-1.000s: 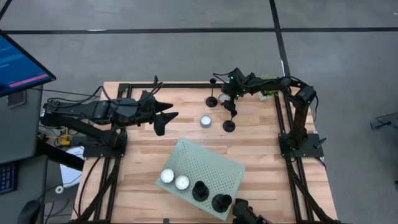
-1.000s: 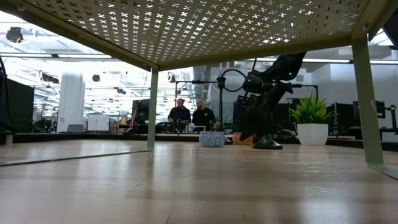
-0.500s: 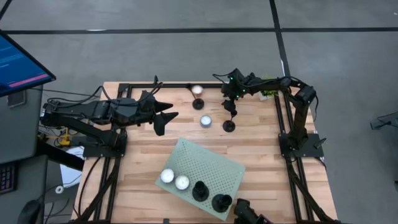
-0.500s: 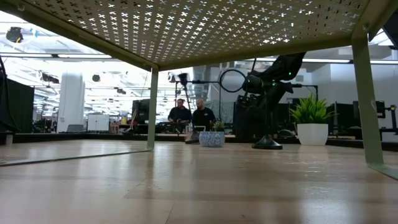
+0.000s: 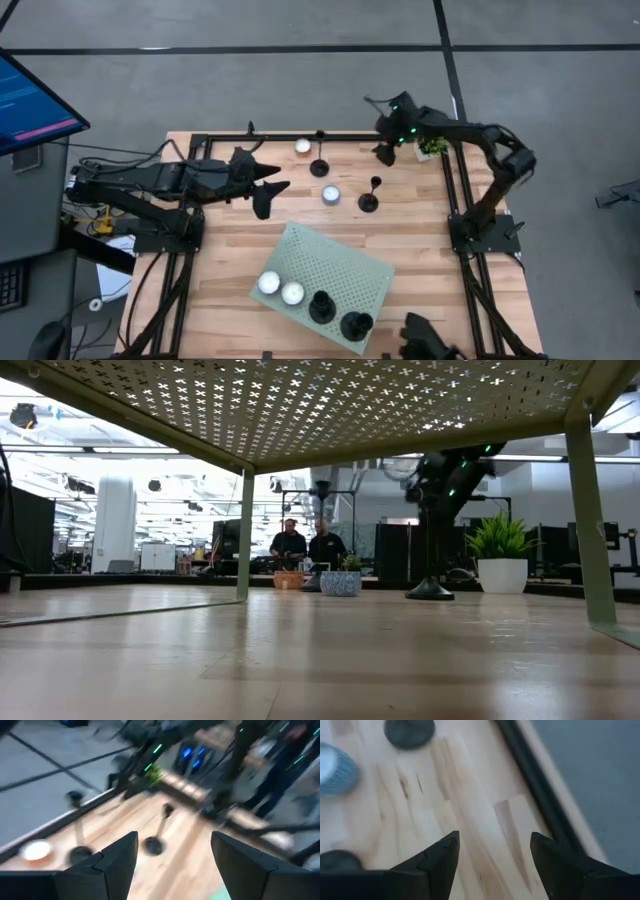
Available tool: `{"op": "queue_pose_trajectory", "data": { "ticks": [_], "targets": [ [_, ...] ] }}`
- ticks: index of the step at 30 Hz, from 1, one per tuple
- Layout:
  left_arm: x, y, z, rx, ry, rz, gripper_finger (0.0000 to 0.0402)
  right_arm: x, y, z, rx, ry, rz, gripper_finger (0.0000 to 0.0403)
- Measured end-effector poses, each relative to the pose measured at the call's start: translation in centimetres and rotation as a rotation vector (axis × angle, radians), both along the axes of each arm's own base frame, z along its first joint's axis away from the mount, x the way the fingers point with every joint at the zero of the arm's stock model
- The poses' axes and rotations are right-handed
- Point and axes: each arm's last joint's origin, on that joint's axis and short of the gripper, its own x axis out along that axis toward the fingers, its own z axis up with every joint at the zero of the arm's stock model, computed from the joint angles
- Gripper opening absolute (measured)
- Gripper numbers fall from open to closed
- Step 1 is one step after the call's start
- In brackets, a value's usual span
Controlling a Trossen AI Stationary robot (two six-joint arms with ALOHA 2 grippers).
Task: Pick & Place candle stick holders
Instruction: Put the yellow patterned scented candle on the shelf aligned with the other red patterned scented candle
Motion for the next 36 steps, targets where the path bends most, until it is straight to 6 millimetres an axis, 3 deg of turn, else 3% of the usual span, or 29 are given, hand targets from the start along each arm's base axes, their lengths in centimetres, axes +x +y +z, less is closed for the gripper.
{"op": "queue_pose_trajectory", "data": {
  "ticks": [4,8,13,17,22,28,36],
  "targets": [
    [0.9,1.8,-1.9,0.023,0.182,0.103,0.0253,-1.8,1.3,4.1,-0.047,-0.056,-0.034,0.0233],
    [1.9,5.1,-3.5,-0.024,0.304,0.169,0.0253,-3.3,3.3,8.3,-0.133,-0.142,-0.054,0.0232],
    [3.0,9.9,-5.7,-0.059,0.415,0.063,0.0254,-5.3,6.0,12.5,-0.232,-0.262,-0.080,0.0233],
    [3.6,13.4,-6.9,-0.025,0.445,-0.028,0.0268,-6.8,7.9,14.8,-0.294,-0.325,-0.085,0.0233],
    [3.8,17.3,-8.5,0.049,0.485,-0.090,0.0308,-8.2,9.8,16.3,-0.309,-0.375,-0.109,0.0234],
    [3.5,20.2,-10.5,0.101,0.534,-0.211,0.0349,-9.3,11.2,16.5,-0.238,-0.375,-0.159,0.0234],
    [3.1,22.7,-15.3,0.159,0.462,-0.306,0.0349,-9.4,11.3,16.3,-0.152,-0.381,-0.221,0.0234]
  ]
}}
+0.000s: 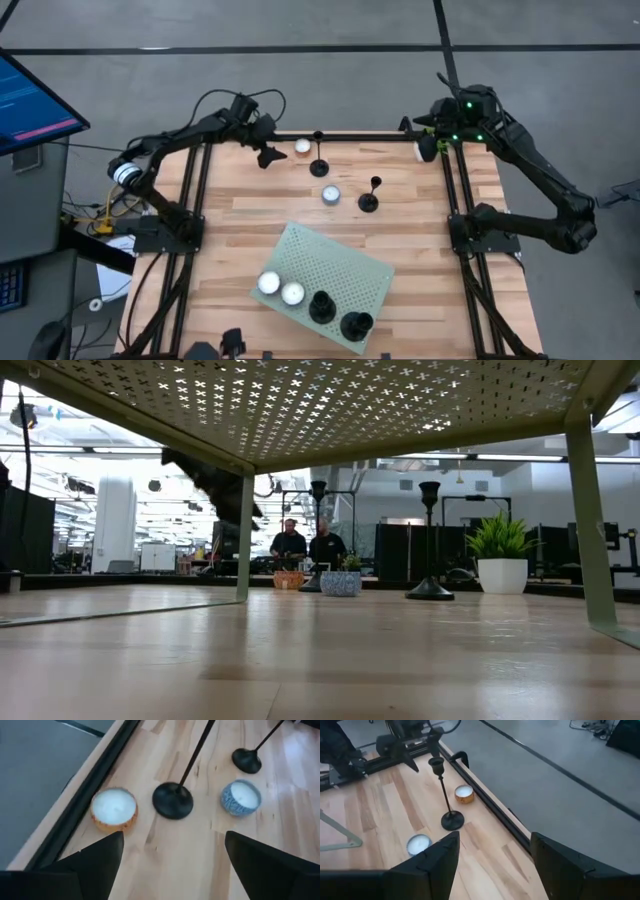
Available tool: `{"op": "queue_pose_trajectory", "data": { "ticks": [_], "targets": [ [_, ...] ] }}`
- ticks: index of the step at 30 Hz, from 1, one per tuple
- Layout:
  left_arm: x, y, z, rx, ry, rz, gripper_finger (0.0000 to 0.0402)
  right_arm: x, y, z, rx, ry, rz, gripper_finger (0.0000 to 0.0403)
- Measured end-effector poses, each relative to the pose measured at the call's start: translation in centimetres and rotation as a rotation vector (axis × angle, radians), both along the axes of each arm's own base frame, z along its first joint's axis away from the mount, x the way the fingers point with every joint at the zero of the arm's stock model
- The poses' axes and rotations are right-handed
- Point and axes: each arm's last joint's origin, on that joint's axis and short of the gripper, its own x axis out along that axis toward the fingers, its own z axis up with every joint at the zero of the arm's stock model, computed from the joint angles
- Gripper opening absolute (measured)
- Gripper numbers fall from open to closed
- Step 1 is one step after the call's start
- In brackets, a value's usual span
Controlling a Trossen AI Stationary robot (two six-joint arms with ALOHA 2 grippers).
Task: Pick & Place candle stick holders
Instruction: Put the yellow patterned scented candle on the shelf aligned with the other red patterned scented candle
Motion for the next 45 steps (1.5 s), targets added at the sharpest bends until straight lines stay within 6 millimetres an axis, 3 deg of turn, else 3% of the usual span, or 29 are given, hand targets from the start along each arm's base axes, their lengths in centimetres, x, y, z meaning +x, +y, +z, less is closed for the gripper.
{"op": "queue_pose_trajectory", "data": {
  "ticks": [7,16,31,38,45],
  "targets": [
    [-0.5,0.5,-2.6,0.133,-0.102,-0.008,0.0343,0.1,-0.2,0.1,0.025,-0.036,-0.029,0.0234],
    [1.2,0.5,-6.7,0.090,-0.072,-0.051,0.0356,0.2,-0.3,0.5,0.004,-0.069,-0.048,0.0234],
    [3.4,1.5,-9.1,0.204,-0.067,0.023,0.0352,0.3,-0.4,0.7,0.004,-0.089,-0.055,0.0234],
    [3.1,2.2,-8.8,0.215,-0.077,0.134,0.0351,0.3,-0.5,0.8,-0.002,-0.100,-0.058,0.0233],
    [3.3,2.5,-9.4,0.210,-0.089,0.119,0.0351,0.4,-0.6,1.0,-0.031,-0.117,-0.055,0.0233]
  ]
}}
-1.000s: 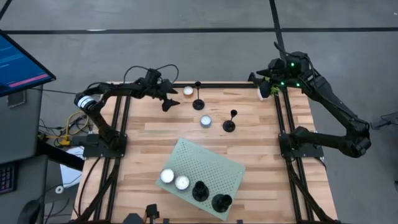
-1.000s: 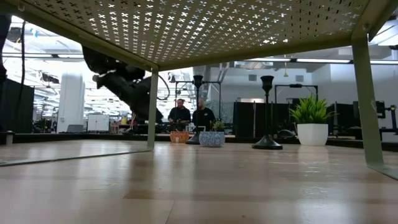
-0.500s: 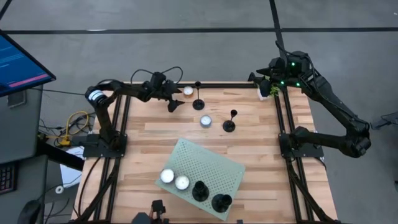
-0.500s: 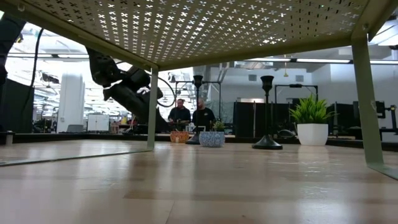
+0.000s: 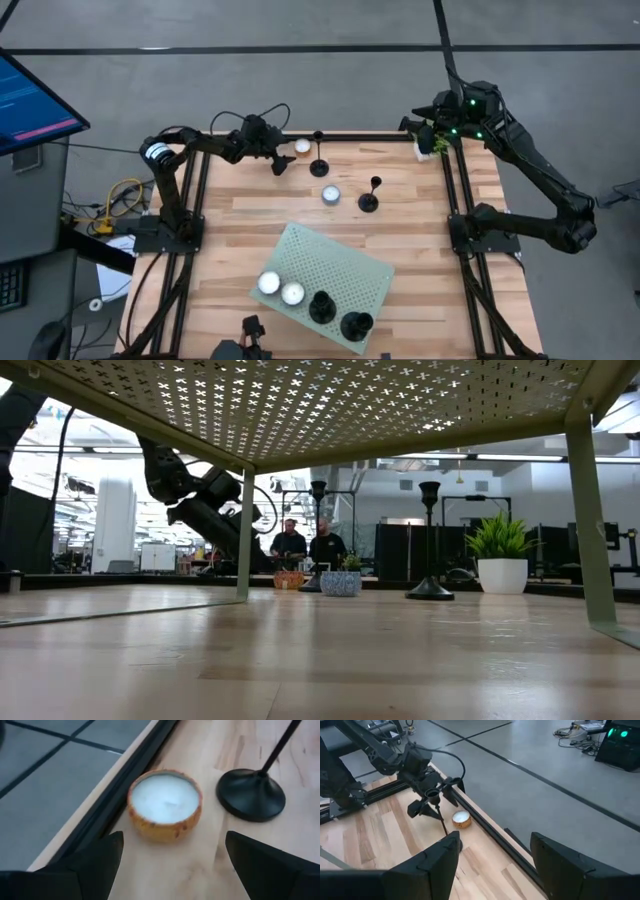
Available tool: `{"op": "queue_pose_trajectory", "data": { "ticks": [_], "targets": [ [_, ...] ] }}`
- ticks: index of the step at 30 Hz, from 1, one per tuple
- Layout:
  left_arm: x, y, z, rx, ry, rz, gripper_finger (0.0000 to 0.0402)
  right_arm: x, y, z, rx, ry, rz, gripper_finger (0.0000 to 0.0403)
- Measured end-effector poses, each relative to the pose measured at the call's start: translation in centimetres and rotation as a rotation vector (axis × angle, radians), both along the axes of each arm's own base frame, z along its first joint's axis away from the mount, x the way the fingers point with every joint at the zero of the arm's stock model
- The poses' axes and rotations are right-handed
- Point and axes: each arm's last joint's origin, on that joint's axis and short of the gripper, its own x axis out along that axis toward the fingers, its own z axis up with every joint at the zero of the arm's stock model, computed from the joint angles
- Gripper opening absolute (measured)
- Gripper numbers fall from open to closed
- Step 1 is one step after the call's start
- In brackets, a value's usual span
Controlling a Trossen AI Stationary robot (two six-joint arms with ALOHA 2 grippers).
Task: Pick & Place candle stick holders
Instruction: Put the yellow patterned scented candle on the shelf aligned with the other red patterned scented candle
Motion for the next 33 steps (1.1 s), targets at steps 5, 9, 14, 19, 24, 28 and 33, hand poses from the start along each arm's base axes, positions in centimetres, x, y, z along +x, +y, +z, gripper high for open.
{"op": "queue_pose_trajectory", "data": {
  "ticks": [5,9,14,19,24,28,33],
  "targets": [
    [1.0,-0.1,-0.5,0.033,-0.028,0.015,0.0351,0.0,-0.1,0.1,-0.016,0.000,-0.016,0.0233],
    [1.2,0.2,-1.2,0.013,-0.042,0.052,0.0351,0.0,-0.1,0.1,-0.018,-0.002,-0.016,0.0233],
    [1.3,0.4,-1.3,0.020,-0.067,0.093,0.0351,0.0,-0.1,0.1,-0.027,0.005,-0.011,0.0233],
    [1.4,0.5,-1.2,0.023,-0.082,0.099,0.0351,0.0,-0.1,0.1,-0.030,0.007,-0.010,0.0233],
    [2.0,0.0,-0.9,0.044,-0.106,0.077,0.0351,0.0,-0.1,0.2,-0.041,-0.002,-0.010,0.0233],
    [2.5,-0.4,-1.3,0.061,-0.096,0.049,0.0351,0.1,-0.2,0.5,-0.068,-0.023,-0.011,0.0233],
    [2.5,-0.3,-1.2,0.071,-0.095,0.071,0.0351,0.1,-0.2,0.6,-0.067,-0.027,-0.011,0.0233]
  ]
}}
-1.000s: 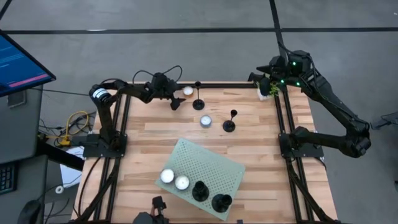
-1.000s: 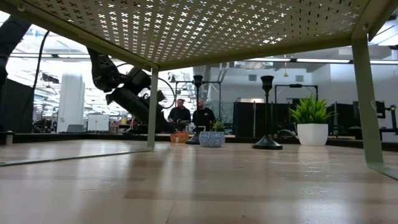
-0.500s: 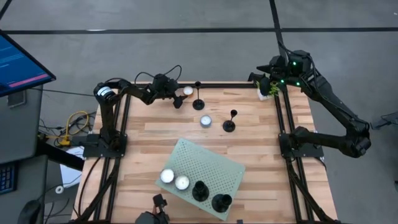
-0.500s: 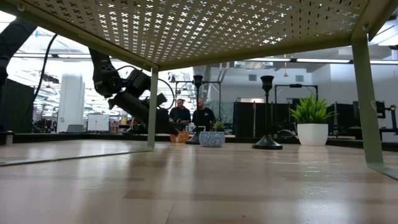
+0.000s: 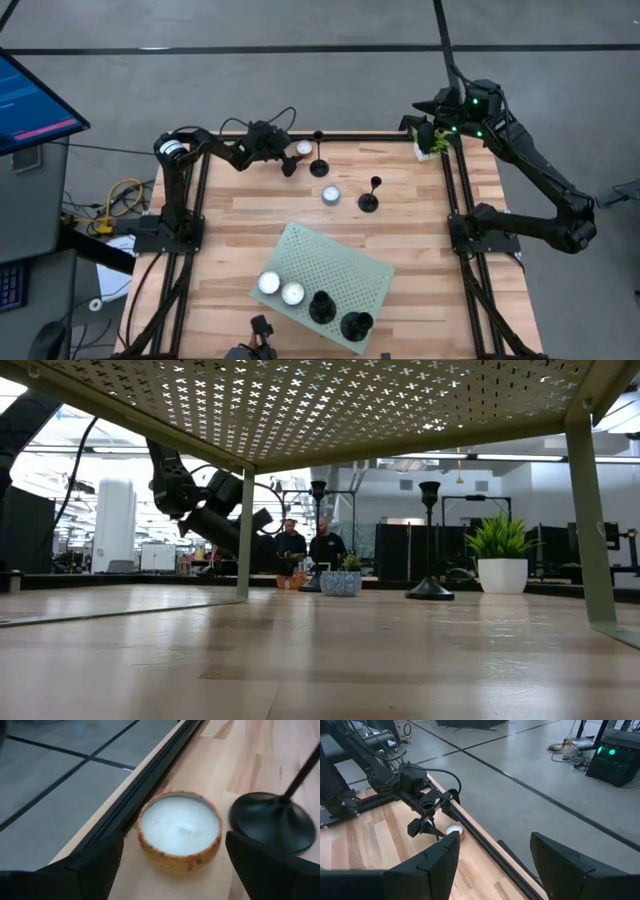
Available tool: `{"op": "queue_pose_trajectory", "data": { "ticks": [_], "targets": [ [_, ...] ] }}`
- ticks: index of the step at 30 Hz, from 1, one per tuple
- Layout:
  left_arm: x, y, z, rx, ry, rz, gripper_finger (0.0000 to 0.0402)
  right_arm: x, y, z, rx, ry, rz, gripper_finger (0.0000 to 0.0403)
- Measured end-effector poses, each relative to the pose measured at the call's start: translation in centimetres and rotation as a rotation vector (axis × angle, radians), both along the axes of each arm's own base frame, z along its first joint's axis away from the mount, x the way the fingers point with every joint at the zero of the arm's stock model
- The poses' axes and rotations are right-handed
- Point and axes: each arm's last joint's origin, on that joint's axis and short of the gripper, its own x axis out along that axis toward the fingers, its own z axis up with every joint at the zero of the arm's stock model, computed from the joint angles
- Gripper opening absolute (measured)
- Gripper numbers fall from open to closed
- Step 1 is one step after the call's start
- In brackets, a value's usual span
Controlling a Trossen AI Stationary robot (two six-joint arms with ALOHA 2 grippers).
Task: Pick & Place candle stick holders
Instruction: Put the yellow patterned scented candle on the shelf aligned with the other red patterned scented candle
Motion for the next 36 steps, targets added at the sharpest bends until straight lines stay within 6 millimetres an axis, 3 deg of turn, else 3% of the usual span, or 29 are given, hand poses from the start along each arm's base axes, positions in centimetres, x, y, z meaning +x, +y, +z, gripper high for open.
{"op": "queue_pose_trajectory", "data": {
  "ticks": [36],
  "targets": [
    [0.12,0.15,0.19,-0.009,-0.001,0.002,0.0351,0.01,0.01,0.01,0.018,-0.013,-0.005,0.0233]
  ]
}}
